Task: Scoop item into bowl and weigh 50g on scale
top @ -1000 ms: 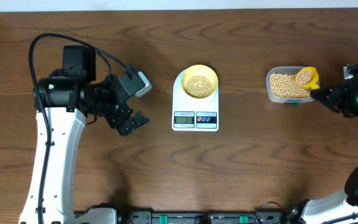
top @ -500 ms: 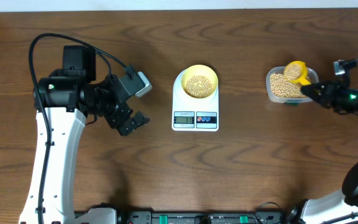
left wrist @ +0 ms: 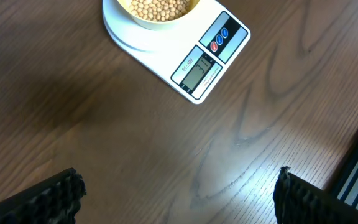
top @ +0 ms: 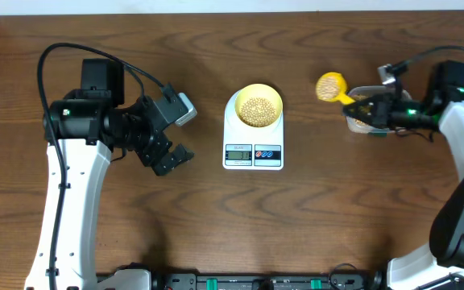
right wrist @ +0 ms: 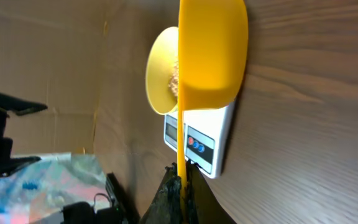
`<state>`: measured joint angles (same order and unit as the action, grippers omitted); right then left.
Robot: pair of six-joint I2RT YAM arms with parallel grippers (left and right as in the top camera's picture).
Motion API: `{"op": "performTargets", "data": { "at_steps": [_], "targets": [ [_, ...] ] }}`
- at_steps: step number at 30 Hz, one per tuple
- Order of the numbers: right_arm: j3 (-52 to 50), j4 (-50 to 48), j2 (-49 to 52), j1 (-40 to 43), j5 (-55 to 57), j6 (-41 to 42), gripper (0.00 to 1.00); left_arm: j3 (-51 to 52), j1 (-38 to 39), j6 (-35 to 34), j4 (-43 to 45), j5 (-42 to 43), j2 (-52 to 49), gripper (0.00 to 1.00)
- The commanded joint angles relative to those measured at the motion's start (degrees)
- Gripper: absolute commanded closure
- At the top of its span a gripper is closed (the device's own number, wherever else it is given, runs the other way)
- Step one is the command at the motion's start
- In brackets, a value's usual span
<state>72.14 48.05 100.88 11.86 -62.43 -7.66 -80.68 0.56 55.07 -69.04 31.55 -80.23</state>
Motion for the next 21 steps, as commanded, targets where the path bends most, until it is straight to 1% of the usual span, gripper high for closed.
{"op": "performTargets", "data": {
  "at_steps": [1, 13, 21],
  "targets": [
    [-0.46, -1.84, 0.61, -3.15, -2.47, 2.49, 0.99, 0.39, 0.17, -0.72, -0.28, 0.07, -0.04, 0.01],
    [-0.46, -8.37, 0.61, -13.22, -1.51, 3.17, 0.99, 0.39, 0.17, -0.74, -0.28, 0.07, -0.04, 0.01],
    [-0.46, -8.68, 0.59, -19.74, 7.15, 2.60, 0.99, 0.39, 0.17, -0.74, -0.31, 0.07, -0.04, 0.01]
  ]
}}
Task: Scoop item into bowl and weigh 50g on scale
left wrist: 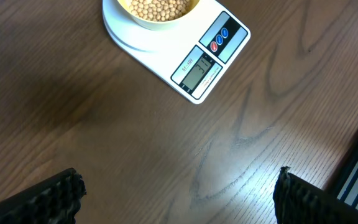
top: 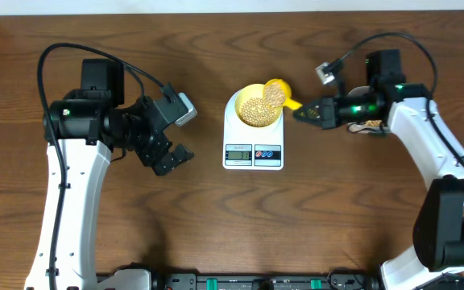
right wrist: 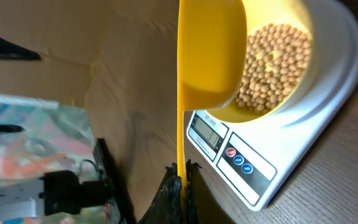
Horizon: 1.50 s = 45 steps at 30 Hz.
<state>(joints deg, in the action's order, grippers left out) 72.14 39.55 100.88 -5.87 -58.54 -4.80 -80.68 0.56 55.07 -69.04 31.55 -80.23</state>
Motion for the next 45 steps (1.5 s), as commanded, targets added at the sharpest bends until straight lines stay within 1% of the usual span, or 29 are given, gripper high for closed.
{"op": "performTargets", "data": {
  "at_steps": [1, 10, 12, 17, 21, 29, 35, 40, 45],
  "targets": [
    [-0.39, -0.31, 0.59, -2.71, 3.72, -0.57, 0.99, 0.39, 0.17, -0.74, -0.28, 0.07, -0.04, 0.01],
    [0.70, -0.22, 0.59, -3.56, 6.86, -1.84, 0.99, 0.39, 0.17, -0.72, -0.28, 0.07, -0.04, 0.01],
    [0.83, -0.50, 0.59, -3.56, 8.09, -3.82, 0.99, 0.39, 0.17, -0.72, -0.31, 0.07, -0.04, 0.01],
    [0.85, -2.69, 0.59, -3.61, 8.55, -5.55, 0.99, 0.39, 0.17, -0.72, -0.28, 0.07, -0.04, 0.01],
    [0.85, -3.41, 0.59, -4.04, 13.16, -6.69, 0.99, 0.39, 0.17, -0.72, -0.31, 0.07, -0.04, 0.01],
    [1.22, -3.37, 0.59, -7.43, 14.75, -9.75, 0.99, 0.39, 0.17, -0.72, -0.28, 0.07, -0.04, 0.01],
    [2.45, -3.17, 0.59, -9.81, 23.96, -11.21, 0.99, 0.39, 0.17, -0.72, -0.28, 0.07, -0.04, 0.01],
    [4.20, -3.13, 0.59, -9.92, 30.23, -12.31, 0.99, 0.39, 0.17, -0.72, -0.28, 0.07, -0.04, 0.01],
    [4.94, -3.13, 0.59, -9.94, 32.35, -13.73, 0.99, 0.39, 0.17, -0.72, -0.28, 0.07, -0.04, 0.01]
  ]
}}
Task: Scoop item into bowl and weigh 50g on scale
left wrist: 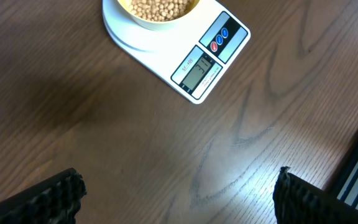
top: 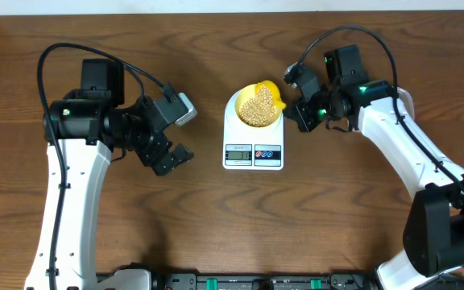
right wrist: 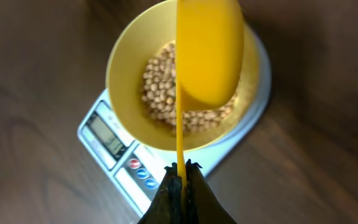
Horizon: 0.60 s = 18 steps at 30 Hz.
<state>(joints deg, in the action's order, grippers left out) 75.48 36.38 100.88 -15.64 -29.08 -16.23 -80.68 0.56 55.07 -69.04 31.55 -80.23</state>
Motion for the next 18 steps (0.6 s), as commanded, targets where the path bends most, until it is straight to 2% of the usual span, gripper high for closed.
{"op": "performTargets", "data": {
  "at_steps": [1, 18],
  "targets": [
    [1.62, 0.04, 0.59, -0.17, 2.86, -2.29, 0.99, 0.39, 0.17, -0.72, -0.28, 0.07, -0.04, 0.01],
    [1.62, 0.22, 0.59, -0.17, 1.77, -2.25, 0.99, 0.39, 0.17, -0.72, -0.28, 0.07, -0.04, 0.00]
  ]
}}
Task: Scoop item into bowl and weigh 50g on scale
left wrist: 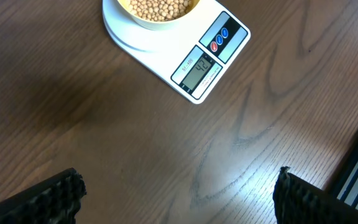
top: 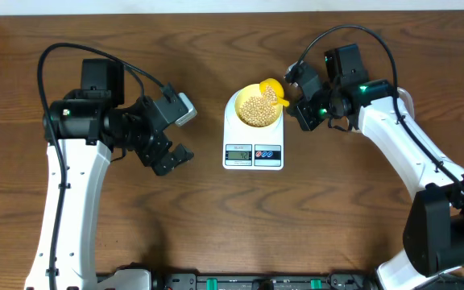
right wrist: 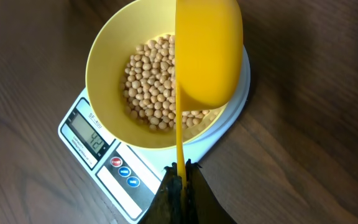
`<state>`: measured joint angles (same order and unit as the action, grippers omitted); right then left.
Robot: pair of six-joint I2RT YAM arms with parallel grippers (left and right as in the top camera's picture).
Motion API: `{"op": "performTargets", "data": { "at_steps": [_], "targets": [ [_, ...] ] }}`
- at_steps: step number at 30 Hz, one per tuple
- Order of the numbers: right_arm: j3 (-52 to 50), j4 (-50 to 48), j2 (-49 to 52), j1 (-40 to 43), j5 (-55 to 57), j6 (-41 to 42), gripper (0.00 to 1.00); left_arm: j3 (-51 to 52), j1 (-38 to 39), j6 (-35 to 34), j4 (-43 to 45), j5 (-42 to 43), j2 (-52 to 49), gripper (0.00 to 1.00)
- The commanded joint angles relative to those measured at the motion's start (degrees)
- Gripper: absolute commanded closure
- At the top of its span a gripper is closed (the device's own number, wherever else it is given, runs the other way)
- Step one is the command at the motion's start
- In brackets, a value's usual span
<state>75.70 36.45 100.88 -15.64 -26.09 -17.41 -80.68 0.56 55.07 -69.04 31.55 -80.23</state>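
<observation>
A yellow bowl of pale round beans stands on a white digital scale; its display reads 42. My right gripper is shut on the handle of a yellow scoop, held edge-on over the bowl's right side. The scoop hangs at the bowl's upper right rim in the overhead view. My left gripper is open over bare wood, left of the scale, with nothing between its fingers.
The dark wooden table spreads around the scale. The left arm sits to the scale's left, the right arm reaches in from the right. The bean supply container is out of view behind the right arm.
The right gripper has drawn back a little with the scoop, so more of the bowl and scale show. The scale display has changed and now reads 42. The left arm is unchanged.
At first the right gripper held a filled scoop near the container at the far right. Then the scoop was at the bowl's right rim. Later it was tipped edge-on over the bowl, and now the bowl holds more beans with the scale at 42.
</observation>
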Motion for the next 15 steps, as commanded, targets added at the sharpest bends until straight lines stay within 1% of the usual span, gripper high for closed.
{"op": "performTargets", "data": {
  "at_steps": [1, 15],
  "targets": [
    [1.40, 0.15, 0.59, -0.17, -1.51, -1.07, 0.99, 0.39, 0.17, -0.72, -0.28, 0.07, -0.04, 0.01],
    [1.40, 0.59, 0.59, -0.17, -4.09, -0.85, 0.99, 0.39, 0.17, -0.74, -0.28, 0.07, -0.04, 0.01]
  ]
}}
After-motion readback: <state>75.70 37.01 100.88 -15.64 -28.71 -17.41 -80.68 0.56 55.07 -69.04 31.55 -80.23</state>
